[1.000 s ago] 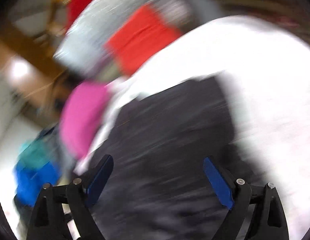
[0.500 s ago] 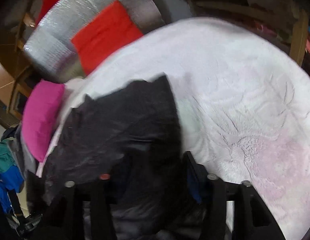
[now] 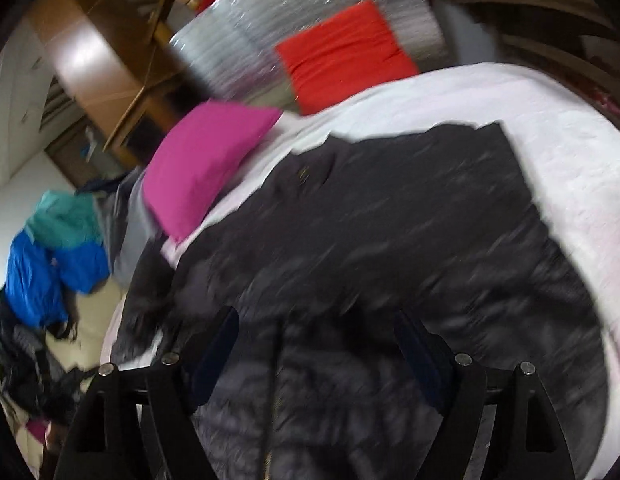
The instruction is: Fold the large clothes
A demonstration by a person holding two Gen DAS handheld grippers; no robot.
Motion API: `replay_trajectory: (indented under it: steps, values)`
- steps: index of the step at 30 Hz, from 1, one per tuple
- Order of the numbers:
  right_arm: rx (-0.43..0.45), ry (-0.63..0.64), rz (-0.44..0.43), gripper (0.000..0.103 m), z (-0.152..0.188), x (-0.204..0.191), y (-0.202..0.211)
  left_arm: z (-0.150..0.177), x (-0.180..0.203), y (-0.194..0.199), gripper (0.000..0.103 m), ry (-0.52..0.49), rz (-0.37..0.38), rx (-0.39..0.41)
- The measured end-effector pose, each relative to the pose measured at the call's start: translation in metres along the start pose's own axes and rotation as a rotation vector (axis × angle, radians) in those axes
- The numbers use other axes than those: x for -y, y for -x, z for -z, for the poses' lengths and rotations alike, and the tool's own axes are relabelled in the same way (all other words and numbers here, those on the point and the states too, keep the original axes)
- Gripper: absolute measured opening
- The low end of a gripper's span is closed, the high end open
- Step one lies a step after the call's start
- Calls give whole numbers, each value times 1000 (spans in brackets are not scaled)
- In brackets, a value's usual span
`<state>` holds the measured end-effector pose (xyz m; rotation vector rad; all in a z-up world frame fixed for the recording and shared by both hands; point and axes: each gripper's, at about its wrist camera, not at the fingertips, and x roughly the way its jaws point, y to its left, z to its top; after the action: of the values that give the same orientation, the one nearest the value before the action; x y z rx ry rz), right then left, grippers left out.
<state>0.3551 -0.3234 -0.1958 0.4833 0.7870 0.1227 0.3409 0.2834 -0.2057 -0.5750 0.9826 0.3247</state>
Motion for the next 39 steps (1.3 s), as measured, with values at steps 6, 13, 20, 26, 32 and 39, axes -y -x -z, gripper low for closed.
replay_trajectory:
  steps: [6,13,20,26,32,39]
  values:
    - [-11,35,18,83,24,-8,5,-37,-46,-26,90,202,70,0]
    - [-7,5,53,83,26,7,16,-55,-62,-62,86,358,109,-20]
    - [-10,-17,60,83,28,18,18,-84,-48,-82,56,356,102,30]
    - [2,-30,59,83,27,25,21,-100,-34,-85,24,279,88,58]
    - [26,-45,57,83,28,36,30,-100,33,-24,22,33,117,184]
    - [62,-81,34,83,33,51,47,-53,182,73,21,-330,317,256]
